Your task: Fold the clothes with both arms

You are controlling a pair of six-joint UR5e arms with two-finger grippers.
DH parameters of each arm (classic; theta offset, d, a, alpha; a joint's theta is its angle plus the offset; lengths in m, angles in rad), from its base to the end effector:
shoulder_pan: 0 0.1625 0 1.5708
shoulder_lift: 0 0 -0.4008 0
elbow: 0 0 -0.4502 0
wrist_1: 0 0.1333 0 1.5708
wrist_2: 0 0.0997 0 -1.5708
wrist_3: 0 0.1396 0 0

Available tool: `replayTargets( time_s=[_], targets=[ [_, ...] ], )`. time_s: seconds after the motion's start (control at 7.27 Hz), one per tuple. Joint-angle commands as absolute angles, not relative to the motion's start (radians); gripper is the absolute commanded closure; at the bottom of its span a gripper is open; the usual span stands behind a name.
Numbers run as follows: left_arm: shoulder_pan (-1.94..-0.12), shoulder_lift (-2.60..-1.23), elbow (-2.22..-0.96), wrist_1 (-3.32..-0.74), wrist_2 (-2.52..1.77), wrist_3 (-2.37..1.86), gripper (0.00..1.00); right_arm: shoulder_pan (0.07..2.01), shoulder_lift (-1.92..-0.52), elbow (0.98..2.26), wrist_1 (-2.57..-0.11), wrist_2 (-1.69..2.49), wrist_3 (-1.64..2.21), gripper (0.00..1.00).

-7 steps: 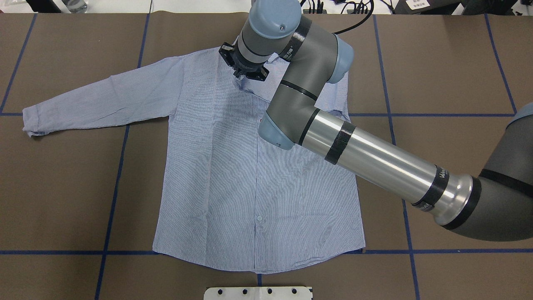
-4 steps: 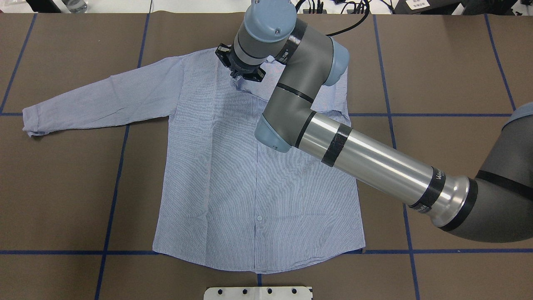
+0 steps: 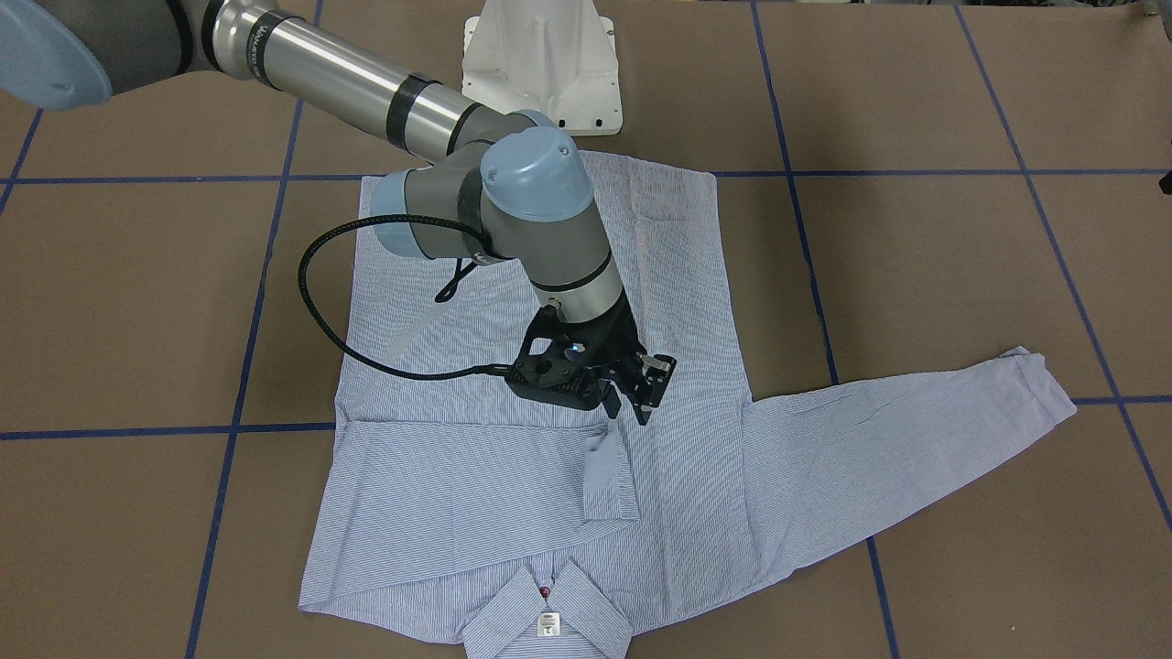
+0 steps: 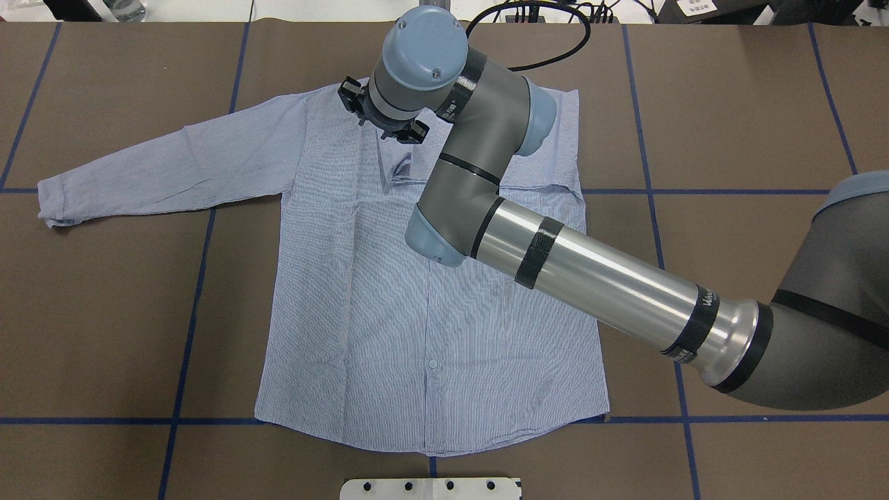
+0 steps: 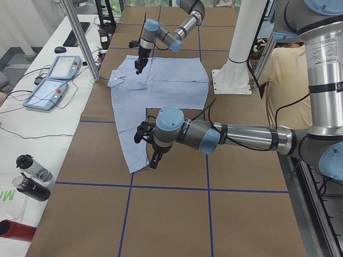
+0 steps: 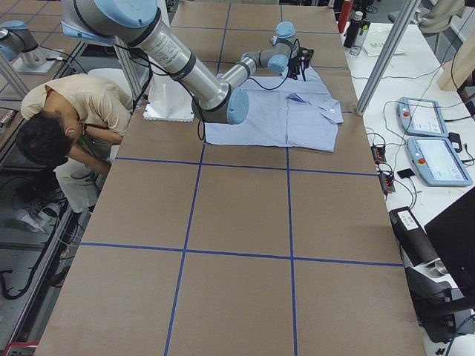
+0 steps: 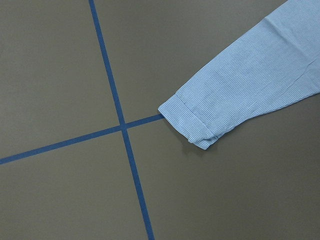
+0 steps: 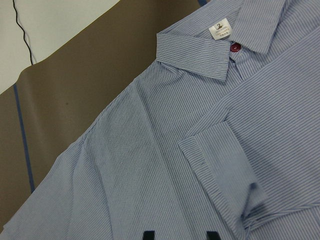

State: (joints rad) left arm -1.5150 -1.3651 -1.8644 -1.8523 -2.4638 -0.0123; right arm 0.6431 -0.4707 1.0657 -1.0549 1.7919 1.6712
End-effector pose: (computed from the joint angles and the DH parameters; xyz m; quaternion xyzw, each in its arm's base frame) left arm 0.0029 -0.4918 0.5610 0.1511 0.4299 0.0986 0.8847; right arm -0.6557 -0.6197 0.0630 0.0502 -0.5301 0.2525 0.8079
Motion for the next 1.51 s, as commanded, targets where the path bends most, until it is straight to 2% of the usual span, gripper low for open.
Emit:
replayTargets(
  time_s=[0.0,0.28,0.41,0.55,0.83,1.1,1.38],
  targets=[
    [-1.5,-1.367,-1.861,-1.85,-2.529,-0.015,0.01,0.63,-0.445,1.048,-1.054,1.779,1.686,0.01],
    [-1.499,-1.367,-1.858,-1.867,-2.657,-0.082,0.0,0.637,-0.471,1.095,-1.061,1.789,1.733,0.01],
    [-1.496,-1.423,-1.829,-1.914,-2.616,-0.141,0.01,0.647,-0.556,1.188,-1.072,1.804,1.73,0.01],
    [-1.447,-1.55,-1.772,-1.92,-2.482,-0.19,0.03,0.664,-0.624,1.243,-1.074,1.813,1.726,0.01],
    [-1.373,-1.571,-1.636,-1.919,-2.46,-0.212,0.01,0.701,-0.746,1.355,-1.075,1.883,1.718,0.01],
    [-1.323,-1.669,-1.481,-1.983,-2.456,-0.347,0.02,0.764,-0.878,1.497,-1.077,1.952,1.717,0.01],
    [-1.319,-1.693,-1.284,-2.287,-2.454,-0.586,0.1,0.825,-0.96,1.558,-1.075,1.98,1.718,0.01]
  ],
)
